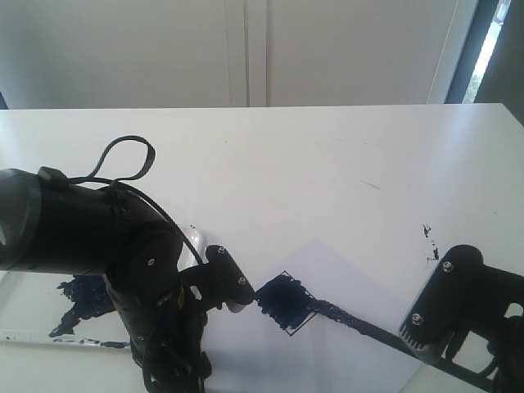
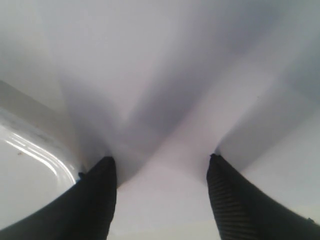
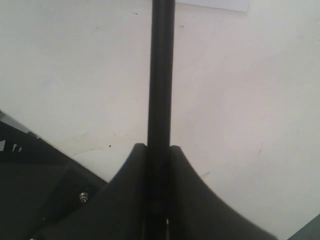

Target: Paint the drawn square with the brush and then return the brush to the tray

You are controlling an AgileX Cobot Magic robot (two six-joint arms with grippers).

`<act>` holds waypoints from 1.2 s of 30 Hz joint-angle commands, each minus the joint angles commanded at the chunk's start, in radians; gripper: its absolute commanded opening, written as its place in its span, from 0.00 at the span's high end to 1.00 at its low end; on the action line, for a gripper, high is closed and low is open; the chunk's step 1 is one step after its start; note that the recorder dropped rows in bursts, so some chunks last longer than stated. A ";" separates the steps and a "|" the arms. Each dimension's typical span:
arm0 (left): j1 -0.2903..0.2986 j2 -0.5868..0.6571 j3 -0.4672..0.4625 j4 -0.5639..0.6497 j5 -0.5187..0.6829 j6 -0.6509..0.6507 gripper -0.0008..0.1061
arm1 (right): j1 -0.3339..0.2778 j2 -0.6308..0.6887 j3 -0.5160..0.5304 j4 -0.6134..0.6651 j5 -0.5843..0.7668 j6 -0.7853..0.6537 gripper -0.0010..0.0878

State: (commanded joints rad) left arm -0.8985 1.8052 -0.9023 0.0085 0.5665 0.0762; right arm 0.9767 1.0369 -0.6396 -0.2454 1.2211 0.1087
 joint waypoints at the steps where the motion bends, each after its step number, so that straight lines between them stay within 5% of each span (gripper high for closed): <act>1: 0.000 0.000 0.000 0.000 0.000 0.000 0.43 | 0.000 0.000 0.000 0.002 0.000 0.000 0.99; 36: 0.002 0.000 0.000 0.005 -0.047 -0.028 0.43 | 0.000 -0.026 0.000 0.003 -0.034 0.027 0.99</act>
State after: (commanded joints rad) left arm -0.8967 1.8052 -0.9023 0.0133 0.5192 0.0481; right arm 0.9767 1.0114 -0.6396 -0.2424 1.1874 0.1352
